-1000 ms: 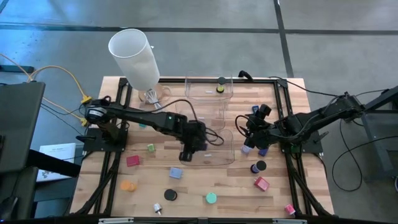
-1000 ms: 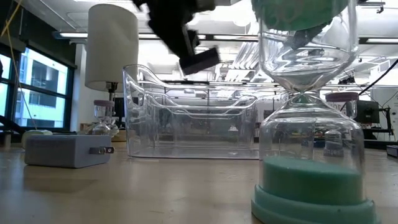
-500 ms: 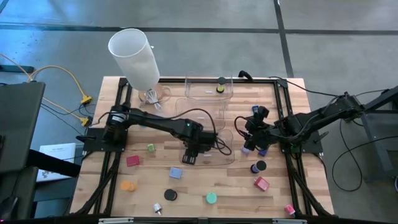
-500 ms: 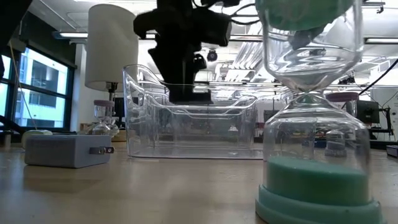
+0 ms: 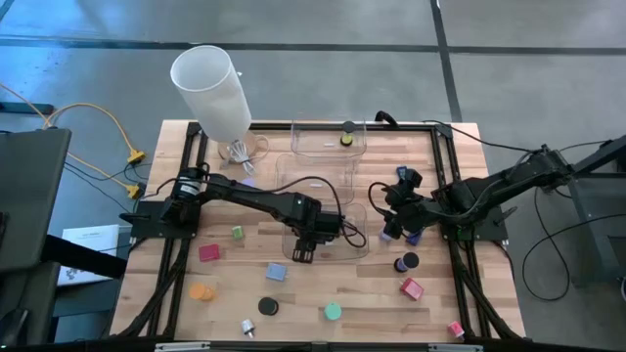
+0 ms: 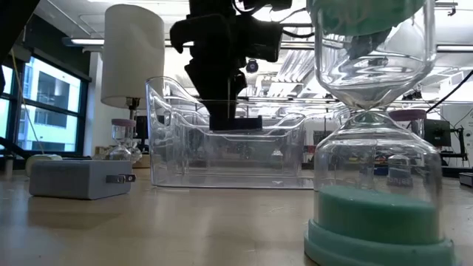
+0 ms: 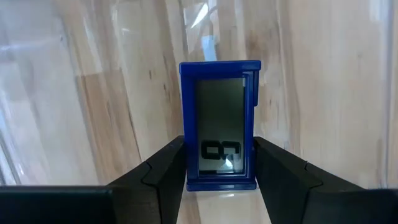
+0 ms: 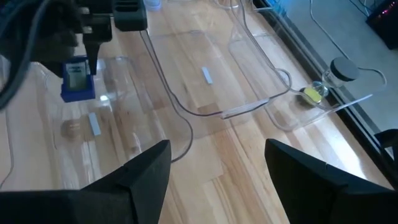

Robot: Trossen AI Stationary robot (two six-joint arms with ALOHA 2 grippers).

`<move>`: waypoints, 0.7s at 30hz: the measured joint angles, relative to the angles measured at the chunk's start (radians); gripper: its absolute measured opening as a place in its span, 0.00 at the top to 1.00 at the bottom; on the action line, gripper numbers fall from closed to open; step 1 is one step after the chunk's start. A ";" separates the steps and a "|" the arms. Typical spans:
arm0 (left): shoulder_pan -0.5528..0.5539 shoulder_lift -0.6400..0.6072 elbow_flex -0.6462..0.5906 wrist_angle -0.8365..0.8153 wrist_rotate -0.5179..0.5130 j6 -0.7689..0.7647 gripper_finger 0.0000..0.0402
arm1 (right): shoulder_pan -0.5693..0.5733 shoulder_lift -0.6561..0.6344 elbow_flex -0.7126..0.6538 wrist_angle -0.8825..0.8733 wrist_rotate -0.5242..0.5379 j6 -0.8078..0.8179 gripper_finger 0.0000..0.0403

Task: Pick & Place Office items
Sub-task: Put the left dark blue digital timer into the bottom transparent bin

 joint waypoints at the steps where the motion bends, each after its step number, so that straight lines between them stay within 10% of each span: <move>1: 0.000 0.011 0.000 0.001 0.002 -0.003 0.58 | 0.000 0.000 0.000 0.000 0.000 0.000 0.38; 21: 0.000 0.068 -0.003 0.013 -0.001 0.067 0.52 | 0.002 -0.001 0.000 0.021 -0.041 0.027 0.38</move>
